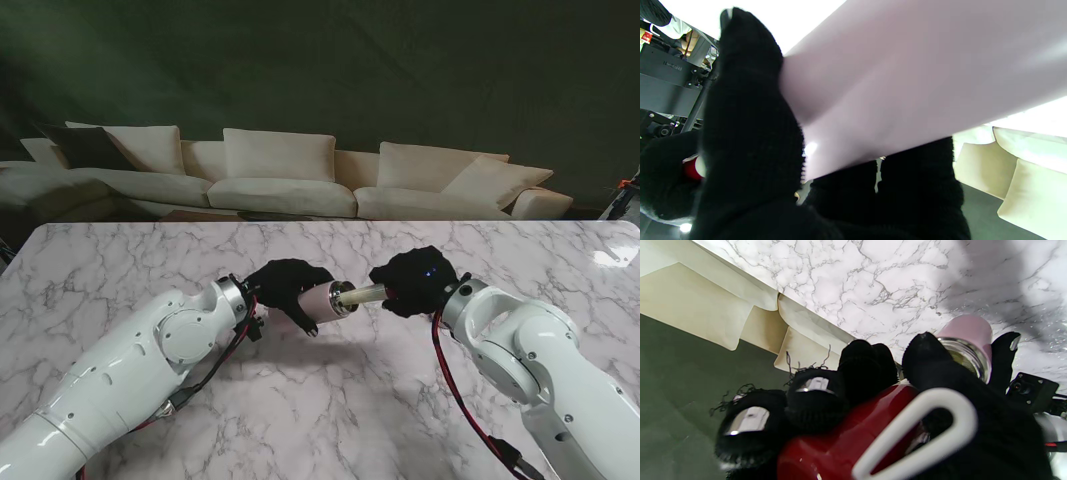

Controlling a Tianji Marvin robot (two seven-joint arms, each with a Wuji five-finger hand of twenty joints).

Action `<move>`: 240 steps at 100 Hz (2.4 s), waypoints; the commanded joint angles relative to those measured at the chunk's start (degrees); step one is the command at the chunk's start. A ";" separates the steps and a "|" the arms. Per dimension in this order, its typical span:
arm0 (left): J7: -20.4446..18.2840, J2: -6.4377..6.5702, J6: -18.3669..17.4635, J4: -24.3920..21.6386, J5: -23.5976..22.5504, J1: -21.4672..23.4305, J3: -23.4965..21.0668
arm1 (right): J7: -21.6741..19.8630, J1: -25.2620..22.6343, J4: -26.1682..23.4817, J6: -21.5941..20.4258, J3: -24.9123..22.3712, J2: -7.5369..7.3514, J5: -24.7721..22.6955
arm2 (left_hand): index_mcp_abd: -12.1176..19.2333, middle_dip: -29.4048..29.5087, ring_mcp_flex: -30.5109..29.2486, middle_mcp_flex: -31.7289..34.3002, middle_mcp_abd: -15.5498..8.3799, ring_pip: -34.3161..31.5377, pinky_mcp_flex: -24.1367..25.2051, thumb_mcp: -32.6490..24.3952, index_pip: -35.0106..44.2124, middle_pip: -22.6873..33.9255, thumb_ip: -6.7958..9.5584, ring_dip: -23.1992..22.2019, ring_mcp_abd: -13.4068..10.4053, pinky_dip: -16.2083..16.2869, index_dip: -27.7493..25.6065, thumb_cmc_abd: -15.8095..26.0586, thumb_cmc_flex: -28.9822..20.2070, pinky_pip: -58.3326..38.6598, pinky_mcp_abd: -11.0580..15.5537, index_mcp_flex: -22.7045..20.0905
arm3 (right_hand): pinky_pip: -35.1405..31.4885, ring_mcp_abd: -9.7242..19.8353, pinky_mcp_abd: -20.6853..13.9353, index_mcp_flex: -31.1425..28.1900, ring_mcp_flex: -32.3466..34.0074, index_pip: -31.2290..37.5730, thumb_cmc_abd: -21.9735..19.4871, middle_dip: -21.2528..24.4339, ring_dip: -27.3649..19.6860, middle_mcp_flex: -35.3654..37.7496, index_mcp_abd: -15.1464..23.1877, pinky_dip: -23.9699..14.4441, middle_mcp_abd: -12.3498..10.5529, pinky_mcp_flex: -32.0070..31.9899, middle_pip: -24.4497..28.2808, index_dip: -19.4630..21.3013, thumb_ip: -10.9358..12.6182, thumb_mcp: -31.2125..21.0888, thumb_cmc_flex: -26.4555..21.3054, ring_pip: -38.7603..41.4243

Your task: Clean the thermos with cup brush

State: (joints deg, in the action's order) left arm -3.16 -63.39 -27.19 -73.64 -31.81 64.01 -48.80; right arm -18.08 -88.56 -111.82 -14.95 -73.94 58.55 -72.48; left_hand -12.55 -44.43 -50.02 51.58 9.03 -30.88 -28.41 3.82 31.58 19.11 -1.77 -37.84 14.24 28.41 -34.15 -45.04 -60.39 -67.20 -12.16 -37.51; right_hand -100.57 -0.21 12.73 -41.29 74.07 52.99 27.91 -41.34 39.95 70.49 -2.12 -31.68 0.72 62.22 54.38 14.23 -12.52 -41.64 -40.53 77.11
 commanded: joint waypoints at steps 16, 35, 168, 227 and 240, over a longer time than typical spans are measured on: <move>-1.25 0.15 -0.39 0.23 0.13 -0.27 0.01 | 4.13 -4.62 -3.39 -3.00 -6.19 0.07 -0.25 | 10.36 -1.90 -5.25 2.05 -4.91 -13.13 -1.30 -29.08 8.44 3.36 2.07 -4.24 -5.34 1.51 -2.70 28.00 -12.12 -4.64 7.85 -6.37 | -8.08 5.43 0.64 -3.12 1.59 2.95 -6.72 -1.35 4.43 3.17 6.73 0.37 -2.08 3.12 5.60 0.29 0.86 -9.67 -6.82 10.61; -0.59 0.08 -1.43 0.78 -0.25 -0.56 0.01 | 6.50 -8.62 -5.29 -6.88 -11.97 0.19 0.37 | 10.27 -2.12 -5.39 1.89 -4.87 -13.33 -1.44 -29.38 8.58 3.49 2.05 -4.28 -5.40 1.55 -2.73 27.88 -12.01 -4.80 7.96 -6.08 | -8.30 5.58 0.47 -3.68 1.57 3.07 -7.44 -2.15 4.47 2.83 8.56 0.71 -1.96 3.20 5.95 1.33 0.44 -8.93 -7.28 10.84; 2.03 0.07 -2.61 -3.27 -2.12 2.37 -5.00 | 22.23 -21.79 0.82 2.36 -22.36 1.20 -5.94 | 10.34 -2.23 -5.25 1.62 -5.06 -12.94 -1.45 -30.55 9.28 3.59 2.04 -4.06 -5.84 1.24 -2.90 27.94 -11.11 -4.57 8.26 -5.49 | -0.26 -0.26 4.37 -2.71 1.32 3.11 -6.41 4.23 -0.31 1.93 7.25 1.15 -0.16 -3.63 -3.99 -0.15 0.56 -9.62 -6.49 -1.76; 2.17 0.14 -2.09 -3.94 -2.74 2.71 -5.59 | 22.23 -15.95 14.19 17.07 -8.15 1.04 -2.96 | 10.38 -2.13 -5.10 1.37 -5.20 -12.89 -1.29 -30.18 9.28 3.58 2.14 -4.00 -5.78 1.19 -3.12 28.21 -11.23 -4.48 8.23 -5.30 | 4.28 -2.44 6.25 -1.71 1.16 2.99 -6.45 8.75 -3.16 1.01 6.59 0.95 1.27 -7.35 -8.54 -1.09 0.50 -9.47 -6.31 -9.47; 2.24 0.11 -1.82 -3.97 -2.71 2.84 -5.57 | 20.26 -14.95 15.37 18.60 -6.01 0.93 -2.33 | 10.54 -2.14 -5.01 1.35 -5.37 -12.85 -1.27 -30.13 9.30 3.63 2.18 -3.99 -5.81 1.19 -3.16 28.29 -11.19 -4.48 8.22 -5.35 | 6.70 -3.61 7.47 -1.87 1.10 3.02 -5.58 10.69 -4.64 1.27 5.98 1.09 1.91 -8.93 -10.24 -1.97 0.46 -10.76 -5.55 -13.59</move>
State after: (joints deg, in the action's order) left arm -0.35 -63.13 -29.32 -77.15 -34.53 66.95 -54.42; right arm 3.73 -103.78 -97.17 2.89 -80.92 59.31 -74.96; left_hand -11.90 -45.12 -50.01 51.58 8.22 -31.78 -28.99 3.83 31.10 19.26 -3.05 -38.32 11.63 28.48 -34.11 -44.04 -59.29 -68.71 -9.73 -37.41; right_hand -94.29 -2.31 17.12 -41.89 73.64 53.80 28.37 -31.53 36.41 70.50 -0.13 -30.90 1.18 53.76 45.78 13.57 -12.52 -44.61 -40.55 64.73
